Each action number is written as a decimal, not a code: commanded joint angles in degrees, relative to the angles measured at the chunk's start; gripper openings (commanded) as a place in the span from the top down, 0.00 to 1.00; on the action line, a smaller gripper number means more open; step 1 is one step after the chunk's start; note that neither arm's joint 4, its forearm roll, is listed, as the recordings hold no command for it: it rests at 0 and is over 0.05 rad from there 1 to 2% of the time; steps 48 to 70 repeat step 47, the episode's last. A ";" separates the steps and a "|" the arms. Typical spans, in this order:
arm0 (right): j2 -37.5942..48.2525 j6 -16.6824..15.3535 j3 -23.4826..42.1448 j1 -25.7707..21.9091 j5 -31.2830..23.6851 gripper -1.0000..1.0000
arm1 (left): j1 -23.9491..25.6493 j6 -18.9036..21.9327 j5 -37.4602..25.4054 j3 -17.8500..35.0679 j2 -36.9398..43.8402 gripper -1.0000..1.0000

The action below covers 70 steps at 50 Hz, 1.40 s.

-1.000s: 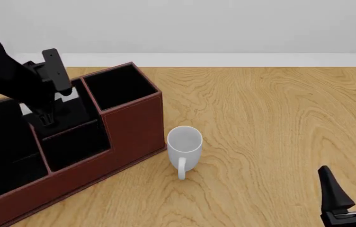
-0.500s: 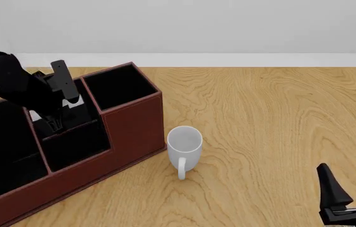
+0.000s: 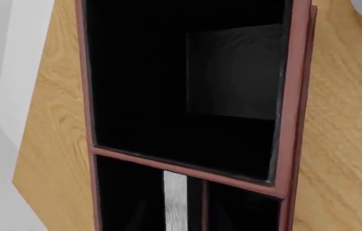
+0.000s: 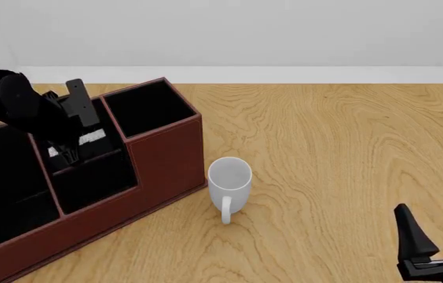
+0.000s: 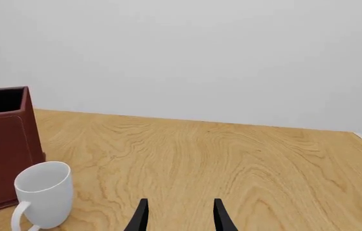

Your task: Pick up the book and place it in the front compartment of the caddy.

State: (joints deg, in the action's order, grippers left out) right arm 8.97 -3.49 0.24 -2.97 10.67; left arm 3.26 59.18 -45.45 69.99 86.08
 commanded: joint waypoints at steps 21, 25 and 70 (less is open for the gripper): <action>-0.74 0.15 0.05 -0.07 -0.58 0.00 | 0.85 0.21 -2.03 2.97 -2.66 0.00; -0.63 0.18 0.06 -0.07 -0.45 0.00 | 1.39 0.25 -3.09 3.49 -4.33 0.00; -0.89 0.23 0.30 -0.11 -0.68 0.00 | 6.98 -0.78 -7.39 0.21 -17.83 0.00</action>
